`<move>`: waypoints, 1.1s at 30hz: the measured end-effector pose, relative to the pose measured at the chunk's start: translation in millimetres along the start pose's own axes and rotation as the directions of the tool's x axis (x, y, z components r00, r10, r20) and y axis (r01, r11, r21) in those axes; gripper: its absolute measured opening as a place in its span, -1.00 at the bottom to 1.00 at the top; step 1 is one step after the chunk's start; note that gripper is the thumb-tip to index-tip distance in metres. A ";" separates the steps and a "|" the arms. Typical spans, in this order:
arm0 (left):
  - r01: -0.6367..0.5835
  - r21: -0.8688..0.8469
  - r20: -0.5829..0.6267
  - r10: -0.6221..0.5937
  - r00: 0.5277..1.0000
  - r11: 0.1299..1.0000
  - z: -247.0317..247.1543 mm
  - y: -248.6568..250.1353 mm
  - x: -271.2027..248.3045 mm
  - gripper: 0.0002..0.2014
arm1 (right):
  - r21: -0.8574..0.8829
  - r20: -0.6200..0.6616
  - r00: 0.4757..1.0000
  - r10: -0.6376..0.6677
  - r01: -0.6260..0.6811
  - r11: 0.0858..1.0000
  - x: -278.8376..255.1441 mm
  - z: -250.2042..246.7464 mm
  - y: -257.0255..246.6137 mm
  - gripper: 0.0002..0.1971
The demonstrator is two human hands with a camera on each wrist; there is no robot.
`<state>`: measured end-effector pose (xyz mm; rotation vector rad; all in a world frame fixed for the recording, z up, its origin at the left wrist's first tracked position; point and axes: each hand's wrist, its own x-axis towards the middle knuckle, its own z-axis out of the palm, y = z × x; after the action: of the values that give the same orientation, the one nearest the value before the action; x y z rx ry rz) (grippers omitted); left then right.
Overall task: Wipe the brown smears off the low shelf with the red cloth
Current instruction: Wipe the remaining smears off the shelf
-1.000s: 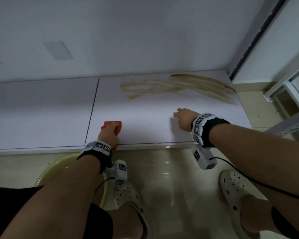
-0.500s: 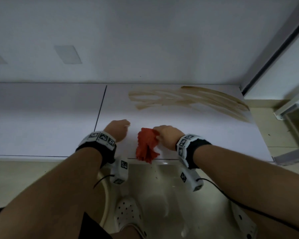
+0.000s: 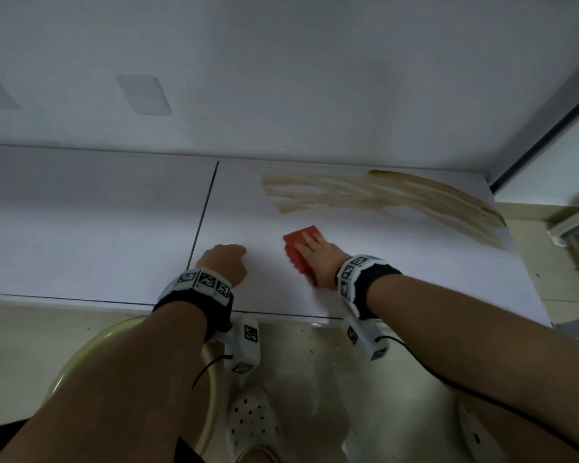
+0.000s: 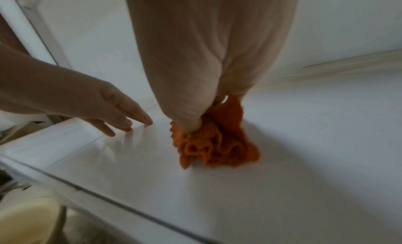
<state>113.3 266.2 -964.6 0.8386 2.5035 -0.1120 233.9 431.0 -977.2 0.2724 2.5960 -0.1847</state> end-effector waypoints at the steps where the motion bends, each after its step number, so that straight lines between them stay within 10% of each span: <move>1: -0.005 0.001 0.000 0.005 1.000 1.000 -0.4 -0.9 1.0 -0.50 | 0.008 0.007 1.000 0.025 -0.025 1.000 -1.7 0.3 6.3 -0.16; 10: 0.013 0.016 -0.009 -0.013 1.000 1.000 -21.7 -2.0 19.1 -0.64 | -0.190 0.027 0.974 -0.227 0.228 0.955 6.5 0.6 -30.3 -0.32; 23: 0.048 0.001 0.010 -0.048 0.999 0.999 -12.2 -10.6 34.1 -0.71 | 0.039 -0.025 0.997 0.069 -0.068 0.997 53.0 -31.7 26.2 -0.39; 33: 0.108 -0.018 -0.025 -0.108 0.994 0.994 -18.3 -1.0 34.9 -0.72 | -0.125 -0.035 0.987 -0.158 0.153 0.980 65.1 -14.3 -30.9 -0.34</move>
<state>80.9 288.5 -965.4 0.7021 2.5707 -0.1169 165.0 413.9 -995.9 0.0294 2.6608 -0.0743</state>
